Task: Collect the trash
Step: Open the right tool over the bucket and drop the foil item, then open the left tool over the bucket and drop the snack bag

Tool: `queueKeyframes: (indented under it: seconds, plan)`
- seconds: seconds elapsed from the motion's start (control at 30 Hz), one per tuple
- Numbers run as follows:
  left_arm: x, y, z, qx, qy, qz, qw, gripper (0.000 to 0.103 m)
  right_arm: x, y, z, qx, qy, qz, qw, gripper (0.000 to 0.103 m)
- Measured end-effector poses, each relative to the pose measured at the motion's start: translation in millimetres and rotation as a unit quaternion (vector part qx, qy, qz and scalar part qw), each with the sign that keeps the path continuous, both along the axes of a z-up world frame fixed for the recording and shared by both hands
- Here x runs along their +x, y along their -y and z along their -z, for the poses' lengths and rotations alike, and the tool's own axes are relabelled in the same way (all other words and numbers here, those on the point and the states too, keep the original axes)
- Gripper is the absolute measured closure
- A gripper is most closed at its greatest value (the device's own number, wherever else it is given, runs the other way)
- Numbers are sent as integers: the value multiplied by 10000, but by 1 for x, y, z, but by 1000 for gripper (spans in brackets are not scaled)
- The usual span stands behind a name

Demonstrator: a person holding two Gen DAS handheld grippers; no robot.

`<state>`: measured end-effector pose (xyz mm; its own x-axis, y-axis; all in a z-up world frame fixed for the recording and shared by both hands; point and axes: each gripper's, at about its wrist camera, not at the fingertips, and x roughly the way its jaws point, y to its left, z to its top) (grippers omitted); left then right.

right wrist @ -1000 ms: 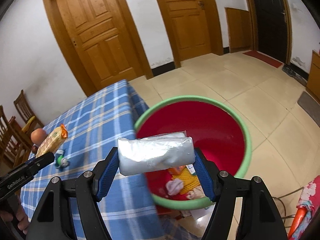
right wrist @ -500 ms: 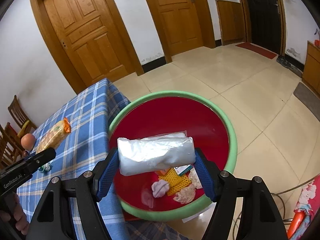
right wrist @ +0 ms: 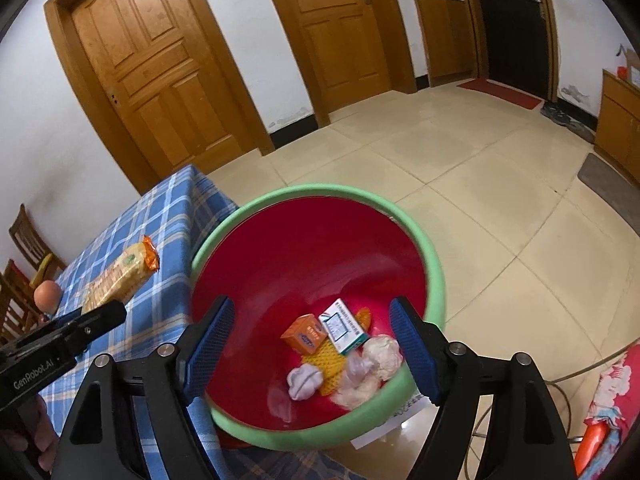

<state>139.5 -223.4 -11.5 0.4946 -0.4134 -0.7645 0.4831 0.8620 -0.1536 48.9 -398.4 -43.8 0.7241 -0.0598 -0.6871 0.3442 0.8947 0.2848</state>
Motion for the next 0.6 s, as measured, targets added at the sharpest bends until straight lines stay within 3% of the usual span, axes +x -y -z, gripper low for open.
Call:
queueKeyframes:
  seconds: [0.17, 0.27, 0.6]
  plan:
    - [-3, 15, 2, -83, -45, 249, 9996, 61, -6, 7, 0, 39, 28, 139, 9999, 23]
    - [-5, 20, 2, -140, -72, 314, 9994, 52, -10, 10, 0, 59, 32, 219, 9997, 23]
    - [-9, 3, -7, -182, 16, 140, 9997, 50, -17, 11, -4, 72, 115, 257, 9996, 23]
